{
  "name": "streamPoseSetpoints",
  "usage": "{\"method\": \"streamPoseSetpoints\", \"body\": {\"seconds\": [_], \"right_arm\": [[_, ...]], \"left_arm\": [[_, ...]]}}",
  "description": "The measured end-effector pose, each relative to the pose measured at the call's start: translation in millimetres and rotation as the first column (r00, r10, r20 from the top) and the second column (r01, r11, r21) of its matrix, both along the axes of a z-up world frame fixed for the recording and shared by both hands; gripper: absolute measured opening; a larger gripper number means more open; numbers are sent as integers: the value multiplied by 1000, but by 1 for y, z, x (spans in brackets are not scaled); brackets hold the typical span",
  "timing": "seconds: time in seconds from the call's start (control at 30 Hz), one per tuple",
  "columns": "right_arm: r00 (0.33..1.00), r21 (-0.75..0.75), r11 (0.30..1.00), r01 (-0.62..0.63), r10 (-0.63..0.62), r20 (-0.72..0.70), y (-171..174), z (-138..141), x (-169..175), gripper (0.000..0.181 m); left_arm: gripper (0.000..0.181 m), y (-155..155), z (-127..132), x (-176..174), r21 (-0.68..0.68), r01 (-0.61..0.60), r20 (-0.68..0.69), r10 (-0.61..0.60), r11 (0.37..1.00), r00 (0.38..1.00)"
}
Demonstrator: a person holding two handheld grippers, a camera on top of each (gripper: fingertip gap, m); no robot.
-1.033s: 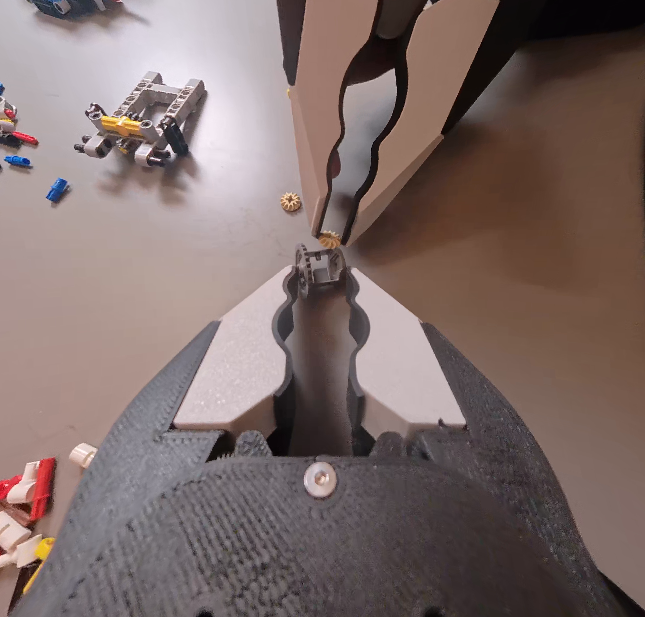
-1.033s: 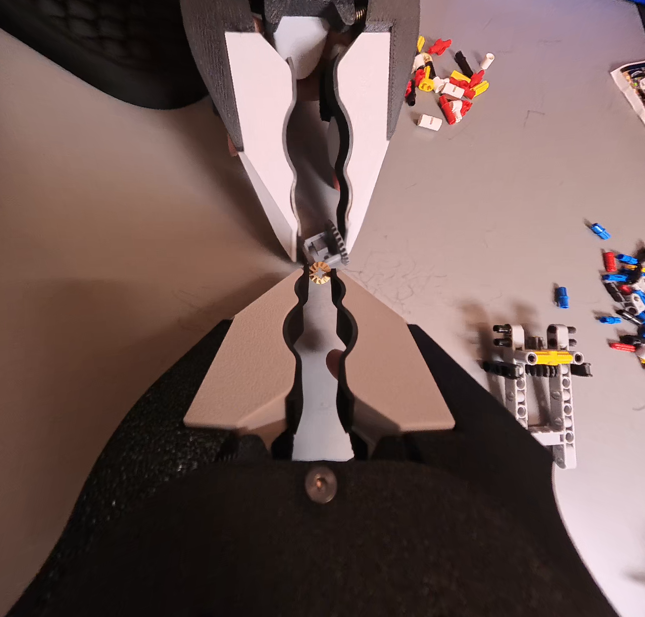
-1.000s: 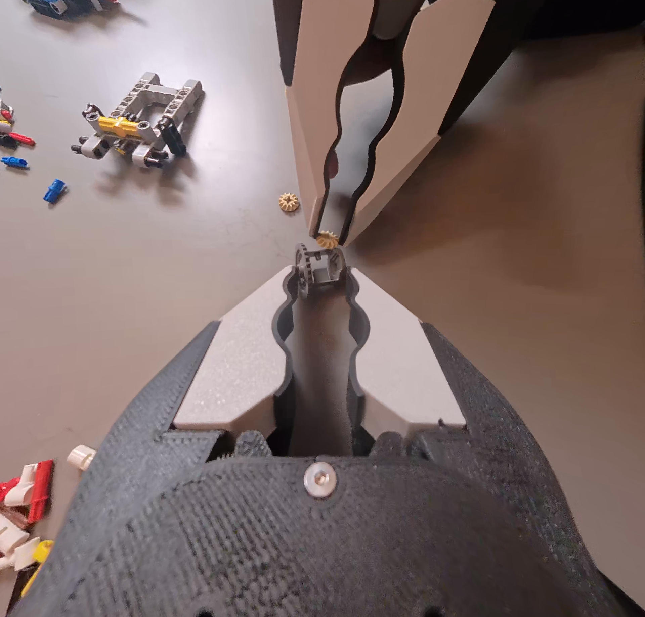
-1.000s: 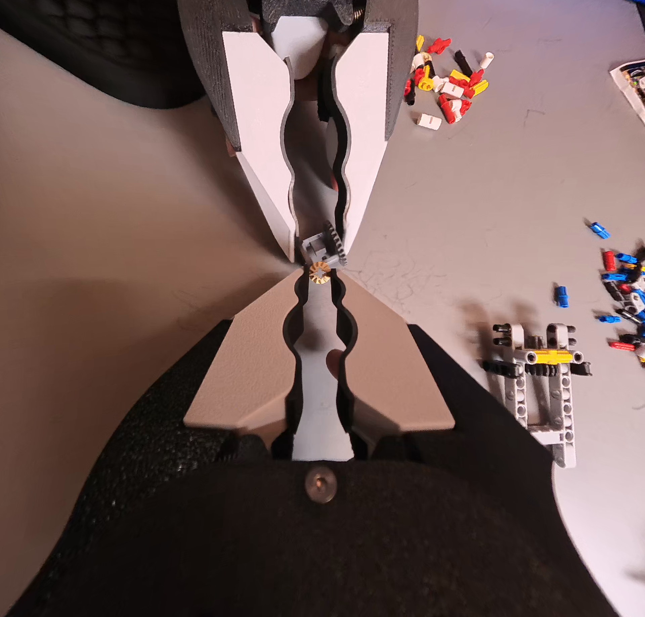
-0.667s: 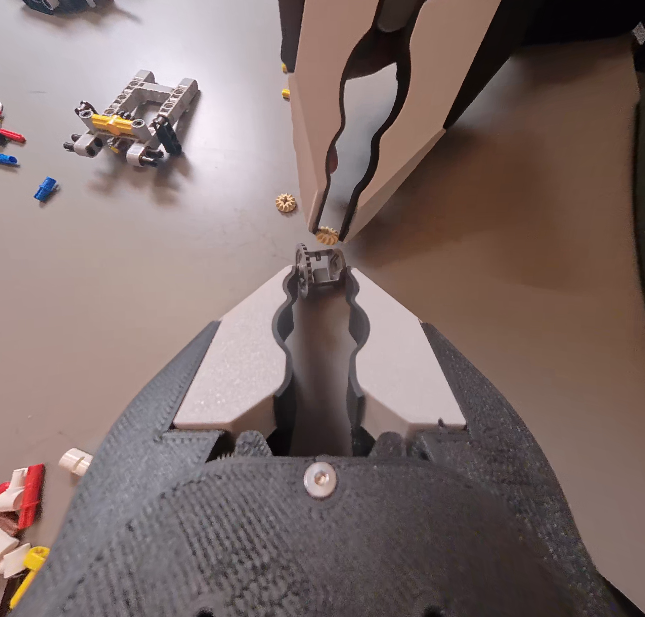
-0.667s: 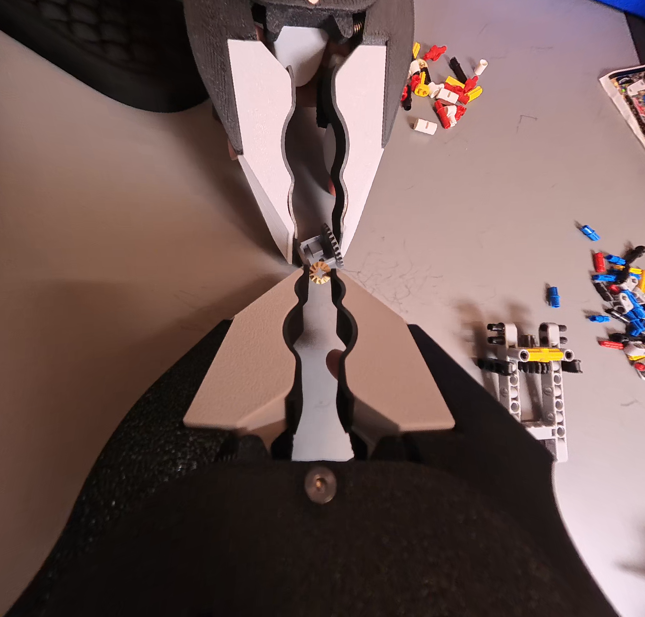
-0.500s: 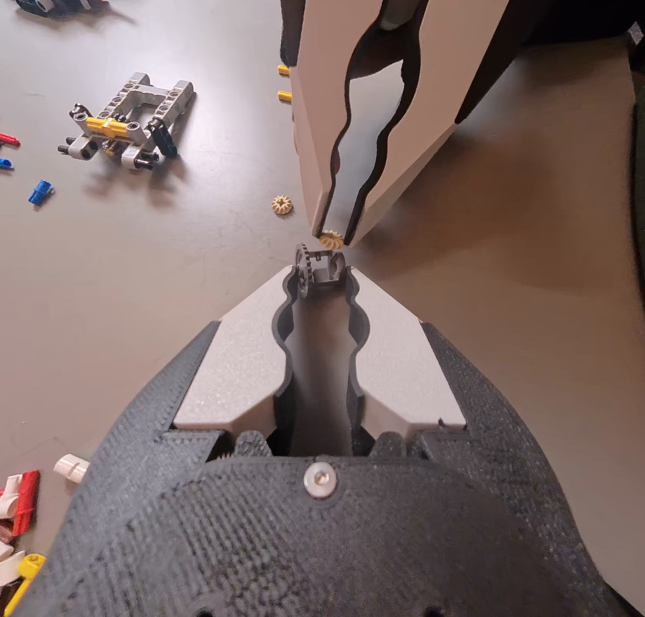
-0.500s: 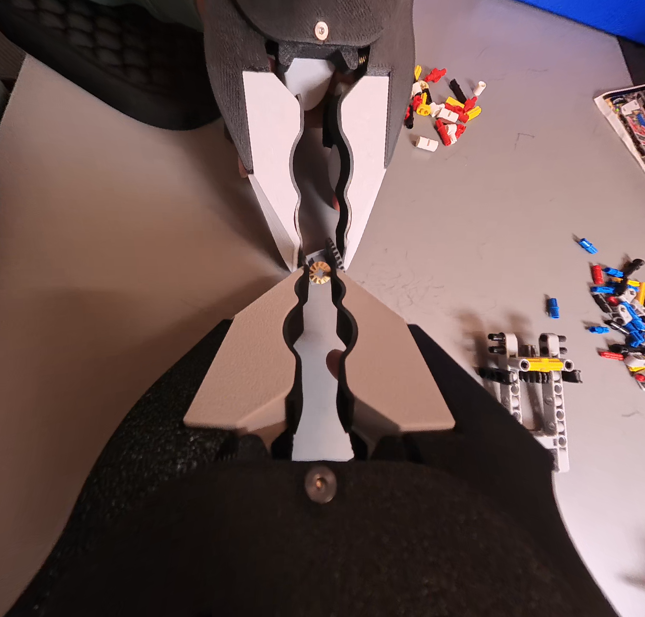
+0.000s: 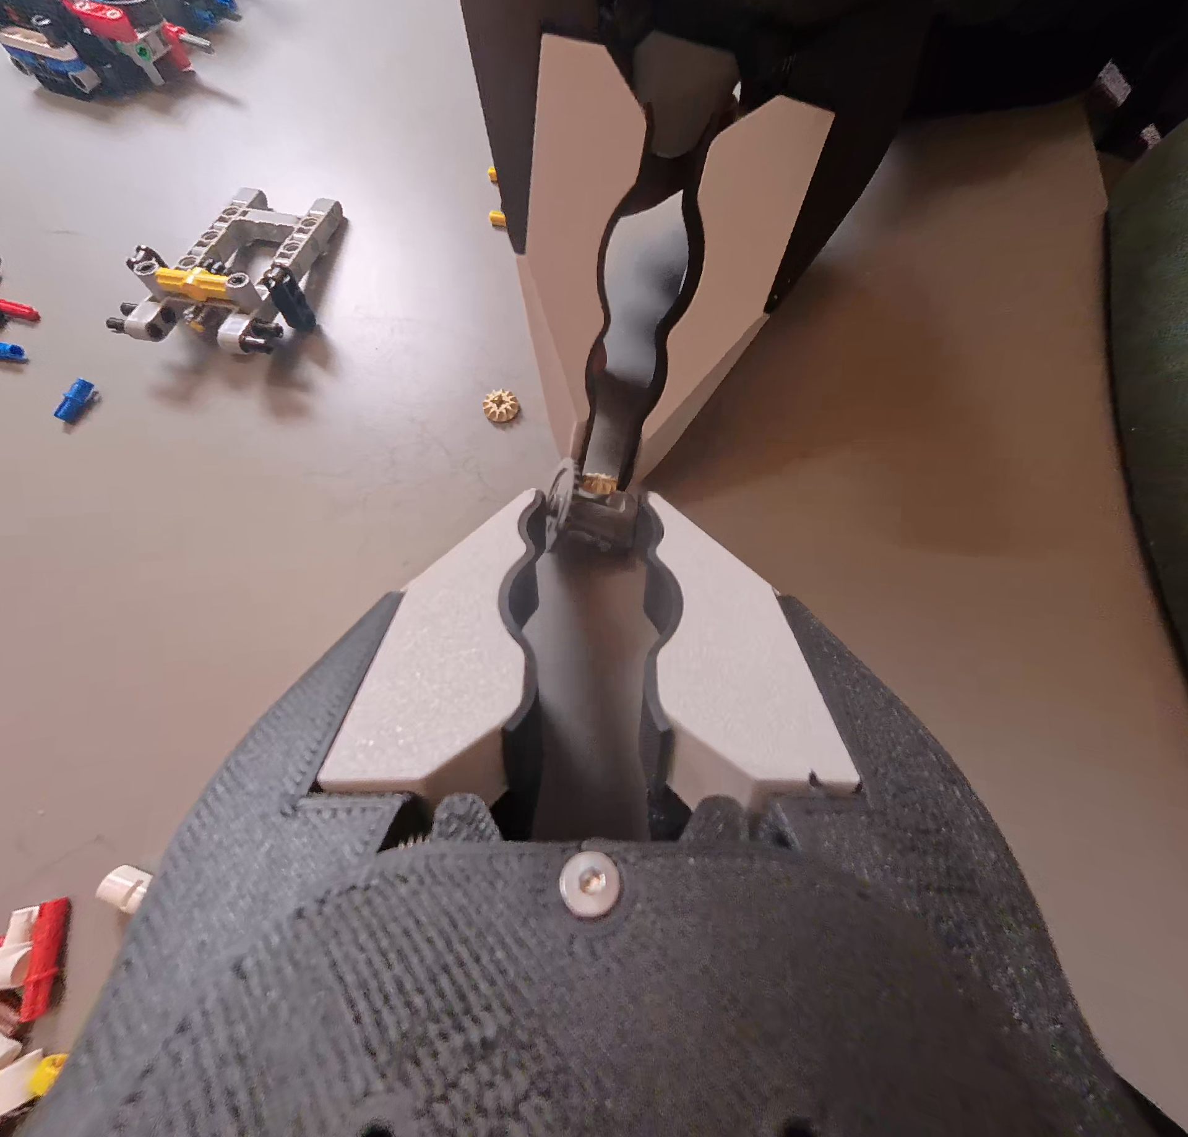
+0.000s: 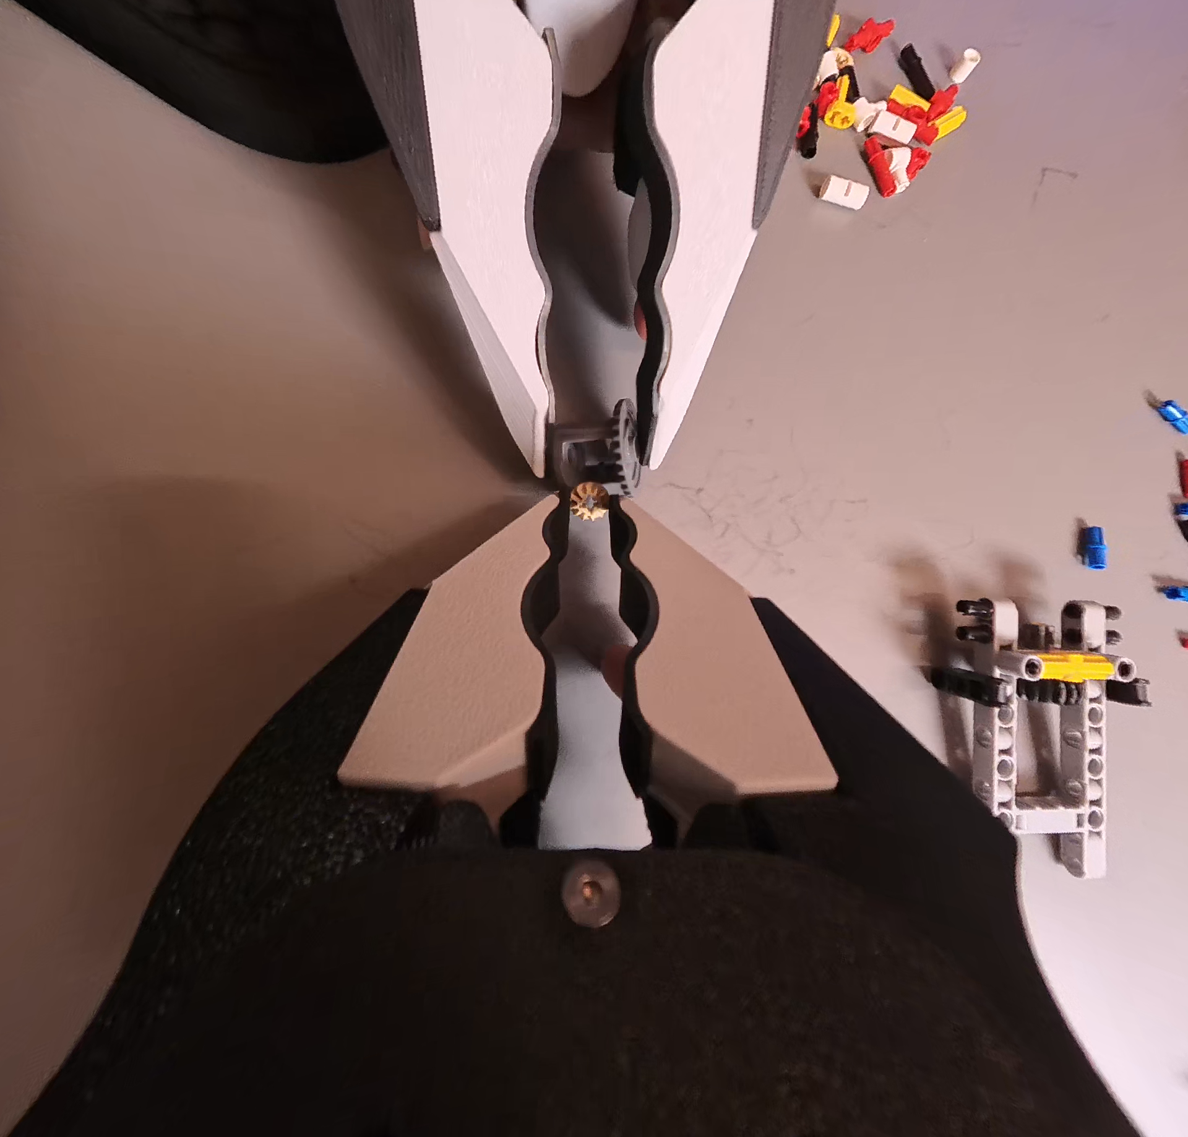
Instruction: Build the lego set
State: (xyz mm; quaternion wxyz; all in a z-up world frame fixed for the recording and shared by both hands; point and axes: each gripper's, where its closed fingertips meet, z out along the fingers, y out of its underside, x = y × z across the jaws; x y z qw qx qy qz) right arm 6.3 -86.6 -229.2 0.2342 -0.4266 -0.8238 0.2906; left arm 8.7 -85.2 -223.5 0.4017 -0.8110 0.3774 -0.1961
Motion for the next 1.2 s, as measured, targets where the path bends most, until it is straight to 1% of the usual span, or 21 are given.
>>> {"method": "streamPoseSetpoints", "body": {"seconds": [0.03,0.2,0.4,0.57,0.73,0.83,0.93,1.03,1.2], "right_arm": [[1000,4,1000,0,0,2,0,-1,0,11],[1000,3,1000,-1,1,5,1,0,2,11],[999,-12,1000,14,-14,-34,6,11,1,10],[997,-19,1000,-19,17,-74,-2,16,0,10],[993,-27,999,-35,32,-116,-8,23,-2,10],[992,-27,999,-35,32,-119,-8,23,-3,10],[993,-30,999,-41,37,-115,-10,22,-4,10],[993,-20,999,-49,47,-112,-12,20,-3,10],[987,-35,997,-72,66,-145,-18,28,-3,10]], "left_arm": [[27,0,1,0,2,0,2,0,1000,1000],[35,-1,2,0,5,8,8,-8,1000,1000],[36,-5,2,-6,13,28,-21,-28,1000,999],[36,-12,2,-10,10,68,-37,-68,998,997],[38,-27,-4,-26,-47,75,-94,-79,996,992],[35,-35,-8,-29,-66,75,-102,-81,995,991],[25,-28,-9,-26,-27,52,-127,-55,998,990],[24,-21,-10,-22,-8,38,-135,-39,999,990],[23,-18,-6,-15,-10,25,-90,-26,1000,996]]}}
